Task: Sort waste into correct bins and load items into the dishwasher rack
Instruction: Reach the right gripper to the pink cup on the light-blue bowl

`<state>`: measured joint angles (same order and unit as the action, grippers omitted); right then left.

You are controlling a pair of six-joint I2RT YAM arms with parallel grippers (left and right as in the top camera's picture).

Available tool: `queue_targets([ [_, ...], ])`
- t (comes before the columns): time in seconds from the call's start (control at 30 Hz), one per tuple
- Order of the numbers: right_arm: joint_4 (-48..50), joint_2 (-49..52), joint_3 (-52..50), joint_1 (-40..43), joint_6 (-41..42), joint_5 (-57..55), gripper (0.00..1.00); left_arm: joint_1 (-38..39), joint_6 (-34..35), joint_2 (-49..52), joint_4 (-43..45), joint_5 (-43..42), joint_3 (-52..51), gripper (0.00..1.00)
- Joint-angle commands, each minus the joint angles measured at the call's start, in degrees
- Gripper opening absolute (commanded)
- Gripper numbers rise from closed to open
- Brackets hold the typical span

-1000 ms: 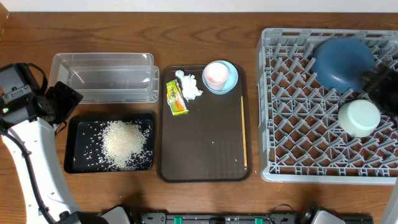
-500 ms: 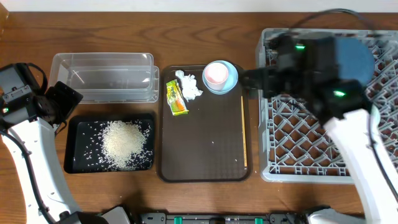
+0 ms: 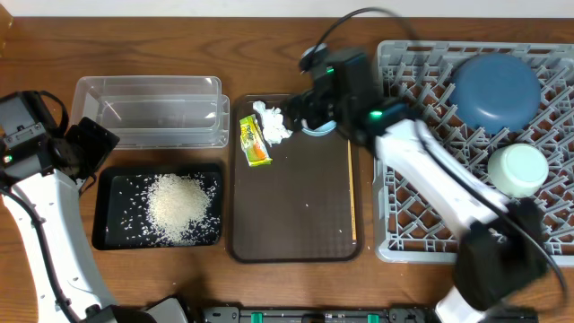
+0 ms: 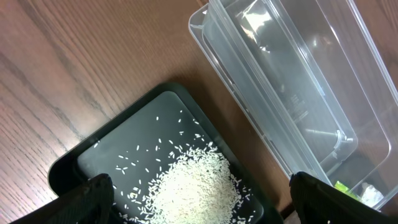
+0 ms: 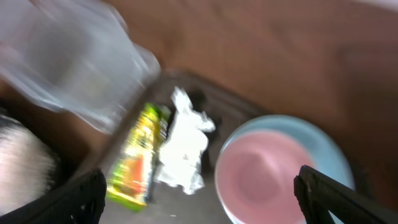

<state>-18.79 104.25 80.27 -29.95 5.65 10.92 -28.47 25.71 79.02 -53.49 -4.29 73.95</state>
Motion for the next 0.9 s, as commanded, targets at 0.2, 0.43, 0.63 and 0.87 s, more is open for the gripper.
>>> queue_targets([
  [0.2,2.97,9.99,0.09,-5.09,-3.43,-15.65,0.88,-0.24,0.33,0.28,-0.07,0.28,-0.28,0.93],
  [0.43,3.21,9.99,0.09,-5.16,-3.37,-15.65,0.48,-0.24,0.33,0.28,-0.04,0.28,-0.28,0.93],
  [0.63,3.15,9.97,0.09,-5.29,-2.49,-15.65,0.36,-0.24,0.33,0.28,-0.04,0.28,-0.28,0.93],
  [0.87,2.47,9.88,1.44,-5.7,-0.48,-15.63,0.1,-0.24,0.33,0.28,-0.07,0.28,-0.28,0.93],
])
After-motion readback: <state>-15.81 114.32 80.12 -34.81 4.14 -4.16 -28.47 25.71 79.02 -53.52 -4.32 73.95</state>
